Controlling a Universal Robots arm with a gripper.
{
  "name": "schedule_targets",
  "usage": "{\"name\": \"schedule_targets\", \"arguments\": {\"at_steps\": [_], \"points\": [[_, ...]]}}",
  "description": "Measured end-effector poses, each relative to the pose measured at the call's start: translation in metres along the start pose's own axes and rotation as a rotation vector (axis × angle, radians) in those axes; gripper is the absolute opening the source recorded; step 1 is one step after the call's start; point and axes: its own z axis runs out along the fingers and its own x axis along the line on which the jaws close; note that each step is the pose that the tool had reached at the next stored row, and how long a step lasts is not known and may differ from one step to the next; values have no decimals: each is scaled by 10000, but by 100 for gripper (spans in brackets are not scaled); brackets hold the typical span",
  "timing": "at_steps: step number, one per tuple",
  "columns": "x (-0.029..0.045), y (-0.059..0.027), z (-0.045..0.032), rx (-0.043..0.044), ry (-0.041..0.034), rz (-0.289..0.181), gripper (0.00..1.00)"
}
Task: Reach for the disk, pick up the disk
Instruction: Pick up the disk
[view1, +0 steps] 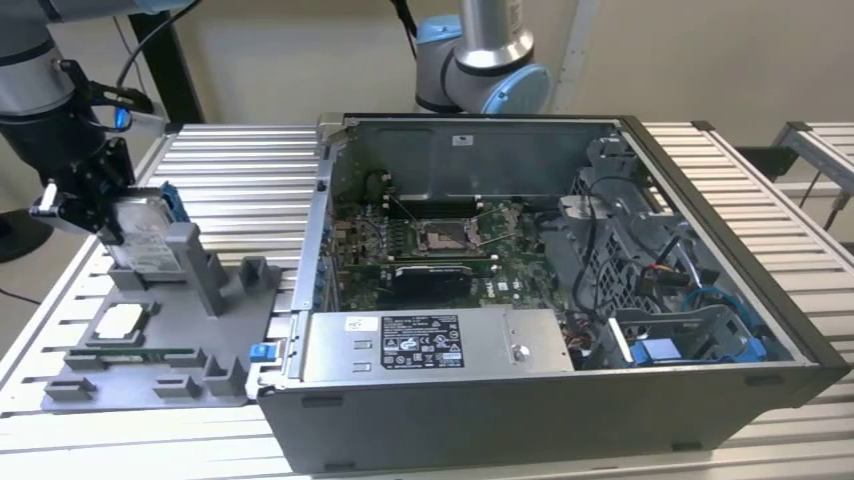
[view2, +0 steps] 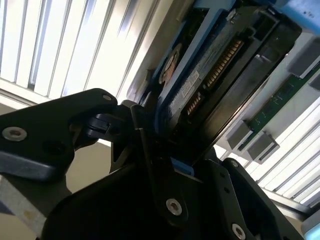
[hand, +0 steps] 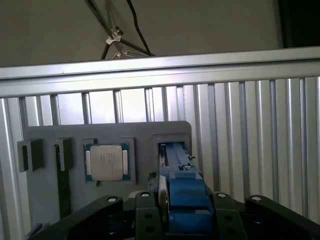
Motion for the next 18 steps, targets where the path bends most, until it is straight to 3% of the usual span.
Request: {"name": "schedule_targets", "arguments": {"at_steps": [18], "points": [[-11, 4, -311, 0, 0, 0, 0]]}}
